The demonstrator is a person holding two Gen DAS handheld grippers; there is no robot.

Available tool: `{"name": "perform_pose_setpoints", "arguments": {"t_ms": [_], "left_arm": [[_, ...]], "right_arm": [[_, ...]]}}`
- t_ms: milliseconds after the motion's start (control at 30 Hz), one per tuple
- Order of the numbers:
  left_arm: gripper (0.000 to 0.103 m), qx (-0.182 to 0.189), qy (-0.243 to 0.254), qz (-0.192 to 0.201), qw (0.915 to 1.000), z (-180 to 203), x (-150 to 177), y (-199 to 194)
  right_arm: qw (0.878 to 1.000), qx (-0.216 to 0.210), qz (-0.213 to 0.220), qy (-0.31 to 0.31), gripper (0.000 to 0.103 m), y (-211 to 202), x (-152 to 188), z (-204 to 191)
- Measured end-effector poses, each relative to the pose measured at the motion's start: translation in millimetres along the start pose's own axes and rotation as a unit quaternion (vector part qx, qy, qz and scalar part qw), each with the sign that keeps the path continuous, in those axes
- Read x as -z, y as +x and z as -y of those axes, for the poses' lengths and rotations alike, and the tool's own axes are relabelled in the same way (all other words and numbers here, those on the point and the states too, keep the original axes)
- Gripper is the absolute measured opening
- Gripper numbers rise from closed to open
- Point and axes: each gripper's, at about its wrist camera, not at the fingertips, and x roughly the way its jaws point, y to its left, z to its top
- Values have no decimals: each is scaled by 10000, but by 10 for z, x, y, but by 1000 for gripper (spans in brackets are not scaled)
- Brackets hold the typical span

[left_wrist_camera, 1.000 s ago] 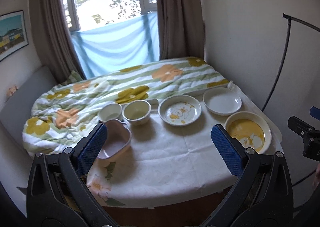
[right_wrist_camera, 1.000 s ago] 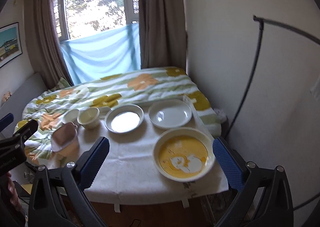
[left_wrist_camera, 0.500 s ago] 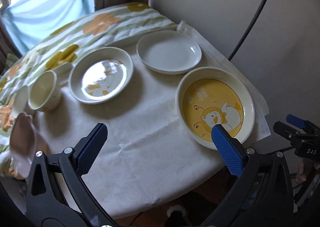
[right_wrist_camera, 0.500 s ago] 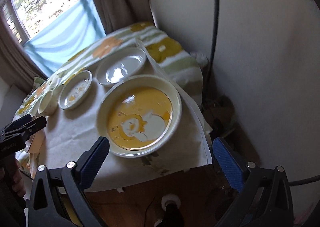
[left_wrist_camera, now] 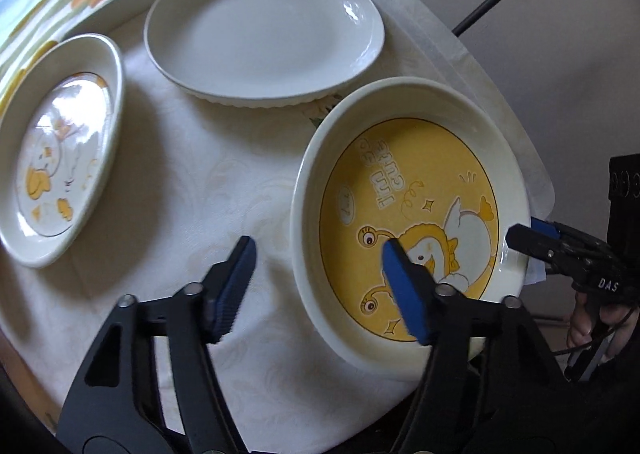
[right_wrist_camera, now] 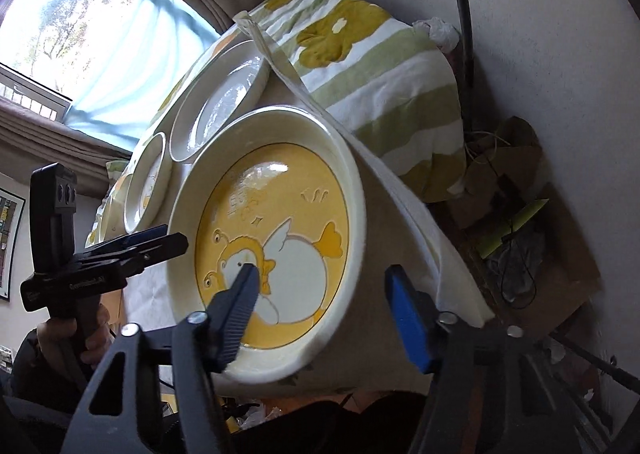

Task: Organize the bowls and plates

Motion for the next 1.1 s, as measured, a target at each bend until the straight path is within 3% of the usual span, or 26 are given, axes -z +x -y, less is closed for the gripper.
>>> {"name": "perform_pose_setpoints", "arguments": {"t_ms": [67,167,233,367,767,1100], "left_arm": [[50,81,-14,-13,10000,-1,-22,51],[36,95,-13,-52,9999,-11,-32,117],[20,110,-48,-104,9999,-22,-25,170],[17,218,-102,-95,9997,-55,-32,245],[16,-81,66,140,9998,81,92,193],[16,-36,-264,505,9984,-6,375,-132]], "right_arm": [[10000,18,-47,11,35,17,-19,15],[10000,81,-46,35,26,31,-36,25],[9999,116,-18,64,21,22,-13,25],[9998,160,19,78,11,50,-44,60],[9989,352,18,-314,11,68,-82,0],[9966,249,59,-783,11,50,-99,-187]]}}
